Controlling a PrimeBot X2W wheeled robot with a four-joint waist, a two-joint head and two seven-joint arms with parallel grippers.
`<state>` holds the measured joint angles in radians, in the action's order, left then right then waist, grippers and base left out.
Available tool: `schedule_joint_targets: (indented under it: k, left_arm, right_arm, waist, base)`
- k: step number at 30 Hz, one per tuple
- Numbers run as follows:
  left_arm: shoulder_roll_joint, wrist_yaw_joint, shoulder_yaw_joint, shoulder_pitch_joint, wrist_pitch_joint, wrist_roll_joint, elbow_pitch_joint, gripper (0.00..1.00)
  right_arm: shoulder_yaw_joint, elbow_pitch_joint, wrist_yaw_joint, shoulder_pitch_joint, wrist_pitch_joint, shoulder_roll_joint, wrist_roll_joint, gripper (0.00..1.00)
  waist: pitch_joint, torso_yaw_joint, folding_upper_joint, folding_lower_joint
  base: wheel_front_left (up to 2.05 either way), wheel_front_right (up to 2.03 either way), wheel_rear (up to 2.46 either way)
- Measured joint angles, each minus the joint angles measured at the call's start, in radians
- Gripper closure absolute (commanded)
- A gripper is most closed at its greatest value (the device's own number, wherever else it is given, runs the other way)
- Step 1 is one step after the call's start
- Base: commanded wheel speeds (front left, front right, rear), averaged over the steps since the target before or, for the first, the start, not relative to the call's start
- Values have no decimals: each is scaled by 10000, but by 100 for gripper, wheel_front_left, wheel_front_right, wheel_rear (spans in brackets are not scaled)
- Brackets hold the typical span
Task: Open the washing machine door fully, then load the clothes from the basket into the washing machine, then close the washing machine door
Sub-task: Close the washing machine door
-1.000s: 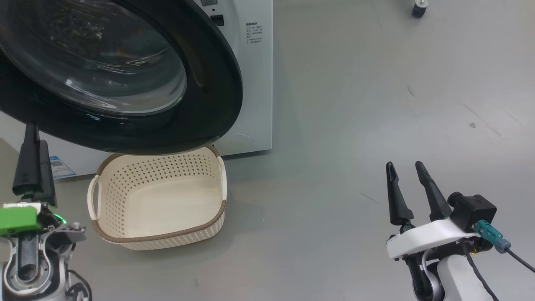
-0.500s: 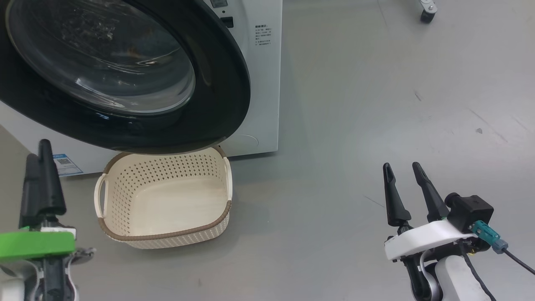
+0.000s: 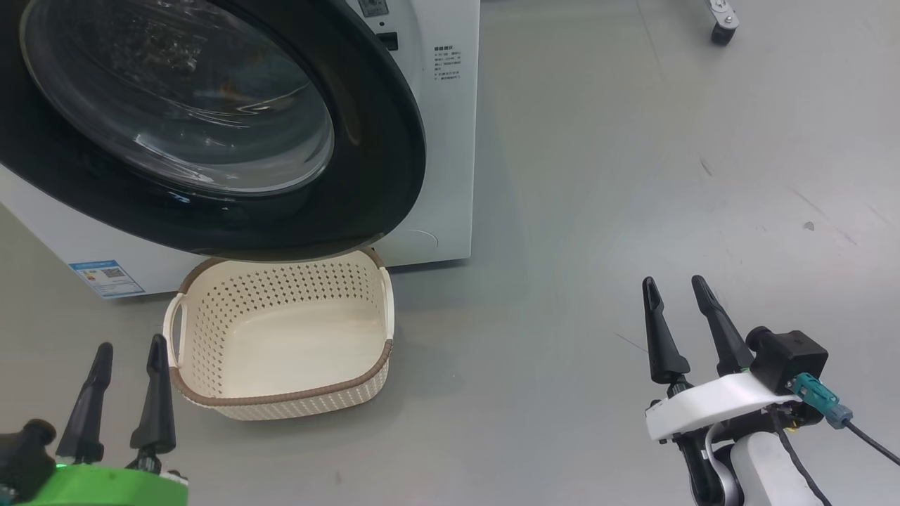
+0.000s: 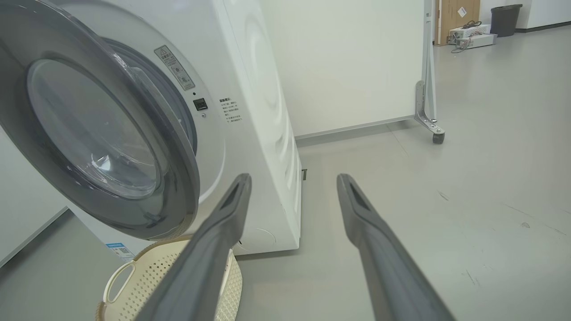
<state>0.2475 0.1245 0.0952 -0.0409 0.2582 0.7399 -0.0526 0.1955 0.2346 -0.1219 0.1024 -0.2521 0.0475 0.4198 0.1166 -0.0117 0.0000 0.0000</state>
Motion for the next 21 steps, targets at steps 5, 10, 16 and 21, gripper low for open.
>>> schedule_joint_targets:
  k: [5, 10, 16, 21]
  left_arm:
    - [-13, 10, -201, -223, -2, -1392, -803, 0]
    - [-606, -357, -848, -192, -13, -2203, -708, 0]
    - [-1060, -493, -1177, -186, -15, -3126, -616, 0]
    - [-1174, -491, -1168, -198, -15, -3724, -677, 0]
  right_arm:
    - [0, 31, 0, -100, 0, -2, -12, 0]
    - [-4, 36, 0, -103, 0, -4, -15, 0]
    - [2, 69, 0, -122, 0, -4, -77, 0]
    - [6, 96, 0, -148, 0, -4, -90, 0]
  waist:
    - [-70, 2, 0, 0]
    - [-142, 10, 0, 0]
    - [-228, 21, 0, 0]
    - [-293, 22, 0, 0]
  base:
    - [0, 0, 0]
    - [0, 0, 0]
    - [0, 0, 0]
    - [0, 0, 0]
